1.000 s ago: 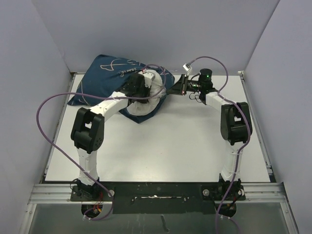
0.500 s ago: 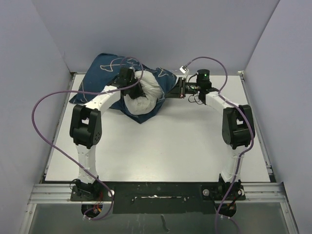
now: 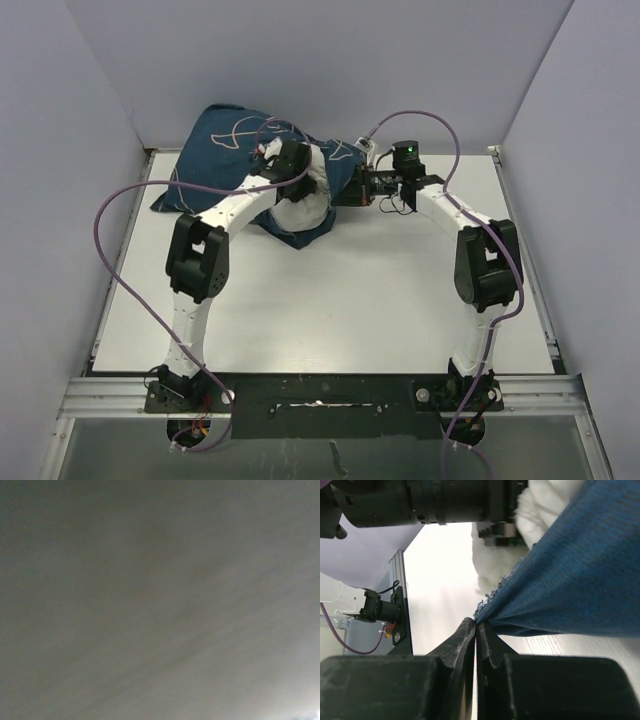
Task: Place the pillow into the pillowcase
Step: Stuff the pillow into the pillowcase.
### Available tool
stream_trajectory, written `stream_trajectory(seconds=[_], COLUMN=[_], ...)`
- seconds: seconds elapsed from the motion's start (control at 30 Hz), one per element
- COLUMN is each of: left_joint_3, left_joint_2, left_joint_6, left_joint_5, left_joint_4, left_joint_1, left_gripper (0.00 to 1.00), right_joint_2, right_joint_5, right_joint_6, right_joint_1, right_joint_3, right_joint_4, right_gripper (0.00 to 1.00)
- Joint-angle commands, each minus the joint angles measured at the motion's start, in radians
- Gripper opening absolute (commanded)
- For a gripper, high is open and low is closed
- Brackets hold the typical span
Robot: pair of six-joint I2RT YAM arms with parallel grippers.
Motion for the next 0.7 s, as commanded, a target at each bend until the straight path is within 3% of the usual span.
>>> stream_trajectory(seconds=[0.0, 0.2, 0.33, 0.37, 0.53, 0.57, 0.67], left_joint_3=[0.225, 0.425, 0.496, 0.496, 0.485, 0.486, 0.465], left_joint_2=[0.151, 0.263, 0.312, 0.317, 0.338, 0.340, 0.332], left_joint_6=[-0.111, 0.020, 0.154, 0.166, 0.215, 0.230, 0.294], left_joint_5=[-0.375, -0.382, -0.369, -0.365, -0.341, -0.338, -0.273], left_joint_4=[0.158, 0.070, 0.009, -0.006, -0.050, -0.050, -0.001], left_joint_1=[0.038, 0.030, 0.030, 0.031, 0.039, 0.039, 0.033], left_gripper=[0.00, 0.00, 0.00, 0.00, 0.00, 0.00, 0.00], right_joint_2=[-0.142, -0.170, -0.155, -0.145, -0.144, -0.147, -0.130], right_joint_5=[-0.288, -0.352, -0.373, -0.373, -0.363, -0.334, -0.128], right_joint_6=[0.080, 0.305, 0.775, 0.819, 0.623, 0.538, 0.029], right_joint_1=[0.112, 0.106, 0.014, -0.008, -0.052, -0.060, -0.065], right_joint_3=[-0.040, -0.046, -0.058, -0.043, 0.014, 0.026, 0.193], right_joint_4=[-0.083, 0.178, 0.749, 0.805, 0.545, 0.422, -0.244], right_gripper=[0.00, 0.00, 0.00, 0.00, 0.00, 0.00, 0.00])
